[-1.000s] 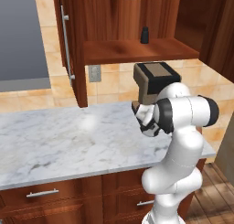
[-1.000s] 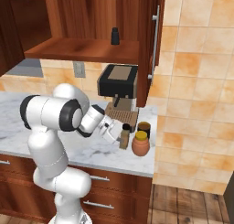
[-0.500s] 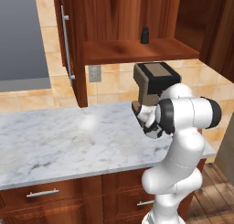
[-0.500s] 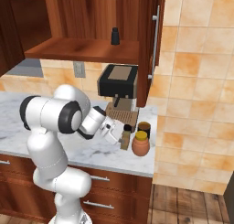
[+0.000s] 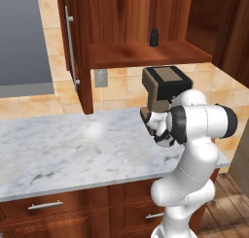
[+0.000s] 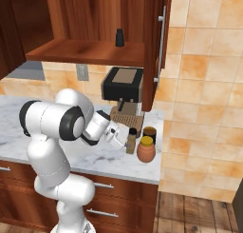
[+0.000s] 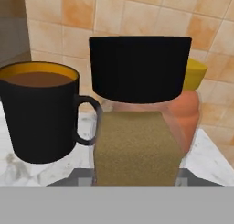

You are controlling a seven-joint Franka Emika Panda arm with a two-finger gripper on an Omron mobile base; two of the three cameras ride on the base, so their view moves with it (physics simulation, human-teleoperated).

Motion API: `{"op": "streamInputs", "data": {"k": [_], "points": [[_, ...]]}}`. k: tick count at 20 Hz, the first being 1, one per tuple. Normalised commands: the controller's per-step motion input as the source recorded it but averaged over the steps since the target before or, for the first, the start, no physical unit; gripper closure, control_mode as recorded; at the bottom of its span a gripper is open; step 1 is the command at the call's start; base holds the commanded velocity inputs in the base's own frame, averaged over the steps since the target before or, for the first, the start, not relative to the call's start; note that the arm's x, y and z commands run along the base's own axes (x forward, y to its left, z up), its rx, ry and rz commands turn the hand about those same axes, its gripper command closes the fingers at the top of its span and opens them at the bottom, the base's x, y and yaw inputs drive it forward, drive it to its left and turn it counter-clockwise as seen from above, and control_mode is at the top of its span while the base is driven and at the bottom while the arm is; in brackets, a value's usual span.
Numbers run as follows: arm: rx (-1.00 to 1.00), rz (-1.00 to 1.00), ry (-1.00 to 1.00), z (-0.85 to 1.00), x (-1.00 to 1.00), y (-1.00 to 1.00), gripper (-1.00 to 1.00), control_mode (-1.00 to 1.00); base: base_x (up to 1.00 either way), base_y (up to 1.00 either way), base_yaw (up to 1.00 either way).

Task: Pick the cinnamon and honey bottle from the cabinet and place them next to the mug.

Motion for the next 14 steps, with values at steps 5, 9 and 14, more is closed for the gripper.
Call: {"op": "streamInputs", "data": {"k": [5, 9, 14], "points": [[0.0, 0.01, -0.02, -0.07, 0.04, 0.0, 1.0, -1.0, 0.0, 0.0, 0.0], [0.0, 0.0, 0.0, 0.0, 0.0, 0.0, 1.0, -1.0, 0.0, 0.0, 0.0], [0.0, 0.0, 0.0, 0.0, 0.0, 0.0, -1.0, -1.0, 0.0, 0.0, 0.0]]}}
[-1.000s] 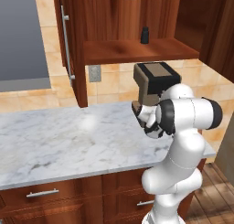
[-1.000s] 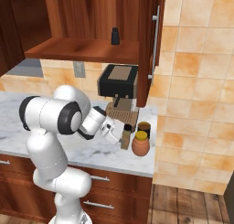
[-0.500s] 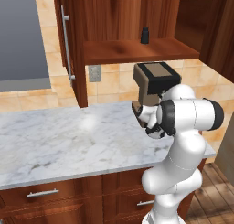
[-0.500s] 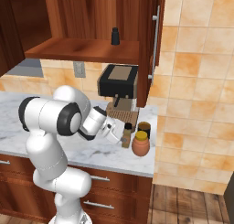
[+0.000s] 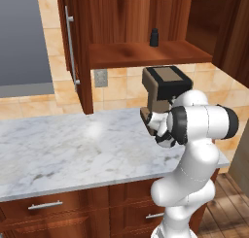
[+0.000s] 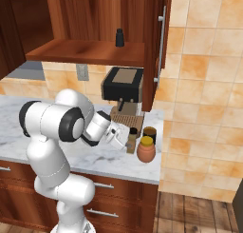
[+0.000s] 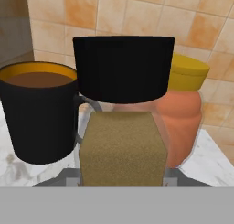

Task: Pick the cinnamon and honey bottle from the cabinet and place them next to the mug.

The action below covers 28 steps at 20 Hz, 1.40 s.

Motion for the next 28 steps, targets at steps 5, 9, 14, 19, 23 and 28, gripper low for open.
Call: {"op": "streamInputs", "data": {"k": [5, 9, 14, 19, 23, 28], "points": [[0.0, 0.0, 0.0, 0.0, 0.0, 0.0, -1.0, -1.0, 0.0, 0.0, 0.0], [0.0, 0.0, 0.0, 0.0, 0.0, 0.0, -1.0, -1.0, 0.0, 0.0, 0.0], [0.0, 0.0, -0.01, -0.01, 0.0, 0.0, -1.0, -1.0, 0.0, 0.0, 0.0], [-0.02, 0.0, 0.0, -0.18, 0.0, 0.02, -1.0, -1.0, 0.0, 0.0, 0.0], [-0.05, 0.0, 0.0, -0.26, 0.02, 0.1, -1.0, -1.0, 0.0, 0.0, 0.0], [-0.02, 0.0, 0.0, -0.06, 0.06, 0.26, -1.0, -1.0, 0.0, 0.0, 0.0]]}}
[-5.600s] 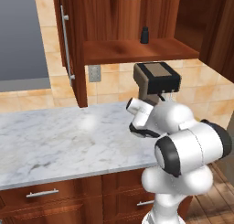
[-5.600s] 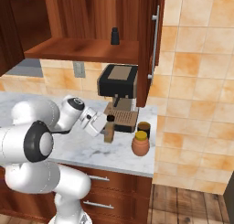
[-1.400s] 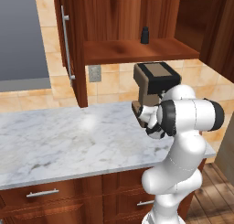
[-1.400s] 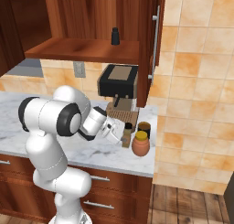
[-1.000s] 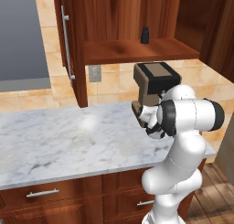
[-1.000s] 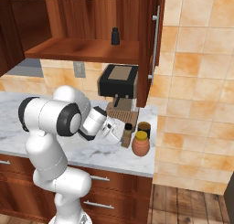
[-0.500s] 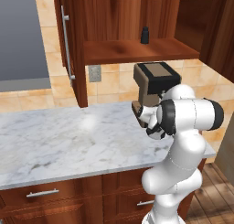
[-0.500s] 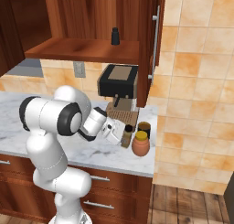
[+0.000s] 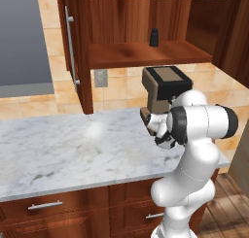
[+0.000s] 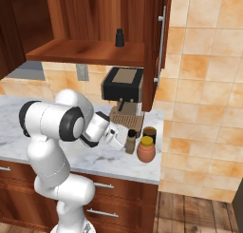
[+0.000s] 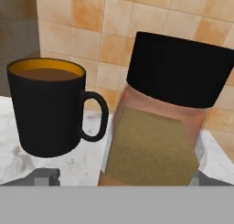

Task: Pick the cinnamon and honey bottle from the cabinet and place them next to the mug.

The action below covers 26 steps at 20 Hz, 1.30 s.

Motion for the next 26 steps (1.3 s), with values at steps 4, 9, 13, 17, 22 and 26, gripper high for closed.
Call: {"op": "streamInputs", "data": {"k": [4, 9, 13, 17, 22, 26], "points": [[0.0, 0.01, -0.05, 0.0, -0.18, 0.36, -1.0, -1.0, 0.0, 0.0, 0.0], [-0.01, 0.0, -0.06, 0.0, -0.02, 0.26, -1.0, -1.0, 0.0, 0.0, 0.0], [0.0, 0.0, -0.06, 0.16, -0.29, 0.26, -1.0, -1.0, 0.0, 0.0, 0.0], [0.0, 0.0, -0.12, 0.42, -0.42, 0.2, -1.0, -1.0, 0.0, 0.0, 0.0], [0.0, 0.0, -0.1, 0.54, -0.29, 0.03, -1.0, -1.0, 0.0, 0.0, 0.0], [0.0, 0.0, -0.07, 0.57, -0.36, 0.0, -1.0, -1.0, 0.0, 0.0, 0.0]]}}
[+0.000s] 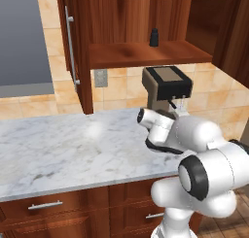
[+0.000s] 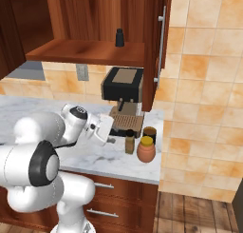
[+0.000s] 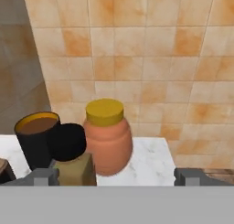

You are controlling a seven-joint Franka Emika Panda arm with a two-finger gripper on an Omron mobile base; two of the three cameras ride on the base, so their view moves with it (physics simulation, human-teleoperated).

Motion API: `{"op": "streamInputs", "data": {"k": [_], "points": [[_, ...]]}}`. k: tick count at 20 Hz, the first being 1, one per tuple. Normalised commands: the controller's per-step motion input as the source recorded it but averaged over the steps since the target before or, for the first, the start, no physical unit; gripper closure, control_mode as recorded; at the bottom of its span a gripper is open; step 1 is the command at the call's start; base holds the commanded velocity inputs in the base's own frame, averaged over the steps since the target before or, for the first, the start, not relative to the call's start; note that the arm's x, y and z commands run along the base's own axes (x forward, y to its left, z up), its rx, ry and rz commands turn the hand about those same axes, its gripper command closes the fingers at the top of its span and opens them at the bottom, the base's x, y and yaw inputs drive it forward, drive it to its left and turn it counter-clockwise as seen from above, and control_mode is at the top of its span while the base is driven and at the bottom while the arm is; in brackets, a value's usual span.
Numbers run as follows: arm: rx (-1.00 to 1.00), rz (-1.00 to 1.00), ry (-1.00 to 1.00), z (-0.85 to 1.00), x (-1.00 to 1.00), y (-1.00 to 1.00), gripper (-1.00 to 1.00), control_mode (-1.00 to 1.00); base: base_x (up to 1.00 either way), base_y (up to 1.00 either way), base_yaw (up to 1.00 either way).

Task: Pick the cinnamon and honey bottle from the cabinet and place them next to the mug.

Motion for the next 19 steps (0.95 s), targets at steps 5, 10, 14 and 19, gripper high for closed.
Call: {"op": "streamInputs", "data": {"k": [5, 10, 14, 19], "points": [[0.0, 0.02, -0.02, 0.7, -0.5, 0.0, -1.0, -1.0, 0.0, 0.0, 0.0], [0.0, 0.06, 0.0, 0.9, -0.42, 0.0, -1.0, -1.0, 0.0, 0.0, 0.0], [0.0, 0.16, 0.0, 0.96, -0.45, 0.0, -1.0, -1.0, 0.0, 0.0, 0.0], [0.0, 0.31, 0.0, 0.83, -0.79, 0.0, -1.0, -1.0, 0.0, 0.0, 0.0]]}}
